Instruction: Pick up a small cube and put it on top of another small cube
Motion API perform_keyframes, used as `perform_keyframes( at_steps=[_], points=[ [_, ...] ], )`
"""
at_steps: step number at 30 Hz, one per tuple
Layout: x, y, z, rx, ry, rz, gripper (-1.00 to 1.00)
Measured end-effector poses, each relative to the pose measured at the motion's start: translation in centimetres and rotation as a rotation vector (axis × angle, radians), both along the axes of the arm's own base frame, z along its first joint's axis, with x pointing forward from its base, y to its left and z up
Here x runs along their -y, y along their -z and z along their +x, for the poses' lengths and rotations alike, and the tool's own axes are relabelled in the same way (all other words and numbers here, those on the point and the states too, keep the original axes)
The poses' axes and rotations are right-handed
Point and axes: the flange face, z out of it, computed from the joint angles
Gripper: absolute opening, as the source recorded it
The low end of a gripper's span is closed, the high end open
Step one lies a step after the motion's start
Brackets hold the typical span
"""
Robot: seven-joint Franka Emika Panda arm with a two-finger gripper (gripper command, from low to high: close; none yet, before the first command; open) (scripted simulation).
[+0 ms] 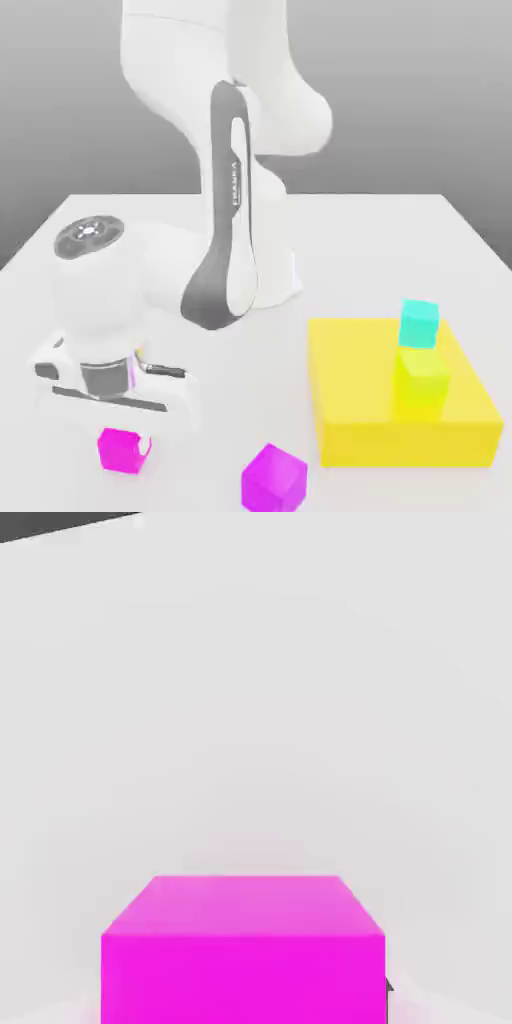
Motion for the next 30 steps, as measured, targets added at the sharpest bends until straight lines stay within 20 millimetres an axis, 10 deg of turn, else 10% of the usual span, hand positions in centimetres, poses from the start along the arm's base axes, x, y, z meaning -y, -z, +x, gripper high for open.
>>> perform_keyframes(
  at_steps=[2, 7, 9, 16, 20, 24, 25, 30],
  points=[
    [-1.6, -2.1, 0.2, 0.002, -0.033, 0.012, -1.0],
    [-16.0, -6.5, 0.7, 0.01, -0.368, 0.078, -1.0],
    [-22.7, -8.3, -0.7, 0.008, -0.539, 0.092, -1.0],
    [-34.7, -13.4, -8.9, 0.002, -0.934, 0.07, -1.0],
    [-39.5, -14.6, -14.8, -0.002, -1.153, 0.015, -1.0],
    [-40.0, -10.6, -15.5, -0.002, -1.181, 0.002, -1.0],
    [-40.0, -9.5, -15.6, -0.002, -1.183, 0.002, 1.0],
    [-40.0, -9.5, -15.6, -0.002, -1.183, 0.002, 1.0]
  ],
)
